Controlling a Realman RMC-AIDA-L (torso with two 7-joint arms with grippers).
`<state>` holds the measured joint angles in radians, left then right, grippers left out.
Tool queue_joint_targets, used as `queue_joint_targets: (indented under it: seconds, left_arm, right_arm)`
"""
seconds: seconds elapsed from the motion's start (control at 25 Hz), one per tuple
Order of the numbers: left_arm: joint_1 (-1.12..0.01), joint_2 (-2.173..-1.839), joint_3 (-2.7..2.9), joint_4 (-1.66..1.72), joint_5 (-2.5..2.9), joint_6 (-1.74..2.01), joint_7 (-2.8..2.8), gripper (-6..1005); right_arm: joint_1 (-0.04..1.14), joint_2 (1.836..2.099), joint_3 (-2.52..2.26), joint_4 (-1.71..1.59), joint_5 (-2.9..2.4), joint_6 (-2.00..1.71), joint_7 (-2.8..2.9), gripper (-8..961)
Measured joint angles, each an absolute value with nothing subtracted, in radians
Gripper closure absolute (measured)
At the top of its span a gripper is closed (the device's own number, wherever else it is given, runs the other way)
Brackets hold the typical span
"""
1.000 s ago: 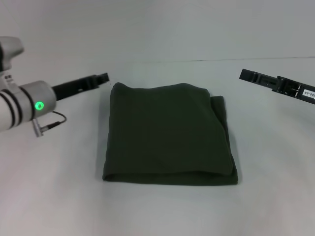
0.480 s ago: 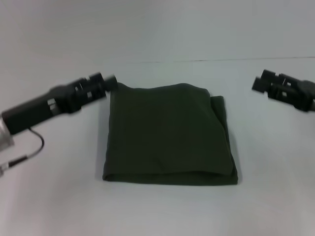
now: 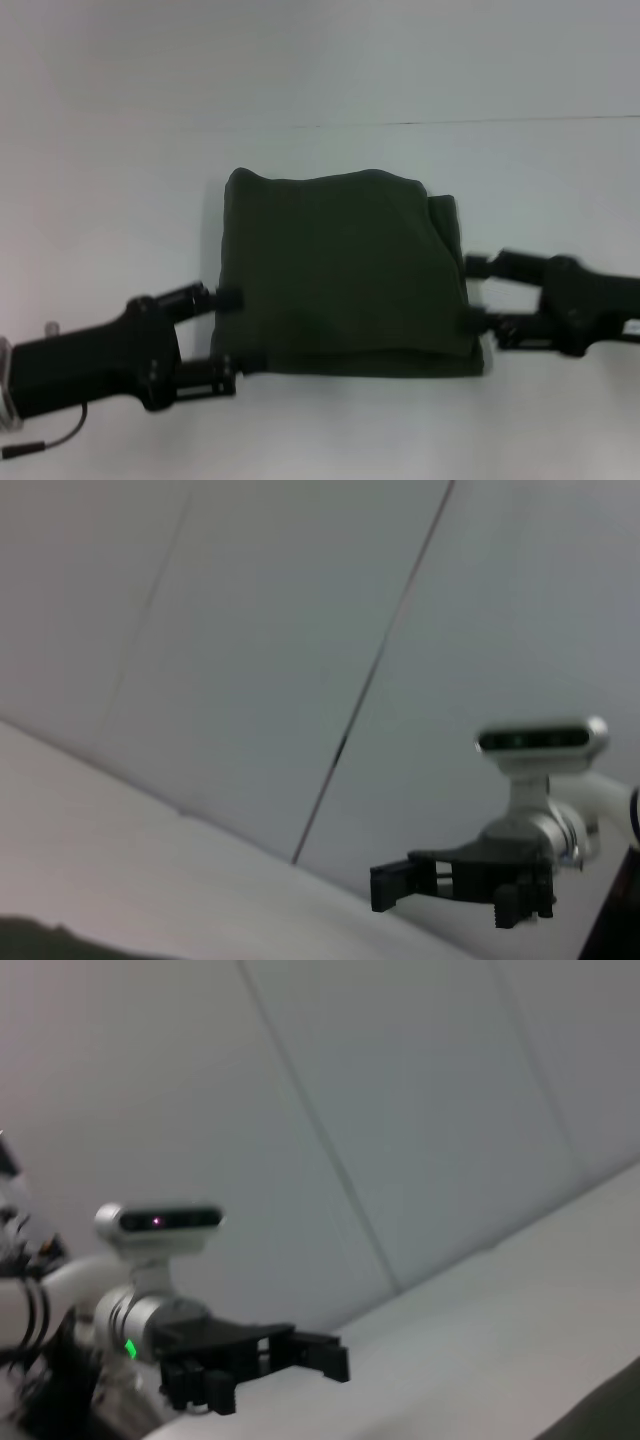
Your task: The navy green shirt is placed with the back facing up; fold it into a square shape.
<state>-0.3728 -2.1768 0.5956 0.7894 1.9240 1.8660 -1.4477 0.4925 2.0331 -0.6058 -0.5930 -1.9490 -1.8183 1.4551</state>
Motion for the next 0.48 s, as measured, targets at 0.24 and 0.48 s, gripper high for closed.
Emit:
queue_joint_targets:
  seconds: [0.24,0.48]
  left_arm:
    - [-0.377,-2.177,0.594,0.754,2.021,1.847,-1.363,111]
    - [-0.38,-2.177,0.594,0.731,2.071,1.829,-1.333,112]
  right_arm:
    - [0.552,2.067,-0.685,-0.582,-2.063,-1.735,1.468,52]
    - [0.567,2.082,-0.707,-0.58,-2.096,-1.722,1.47,54]
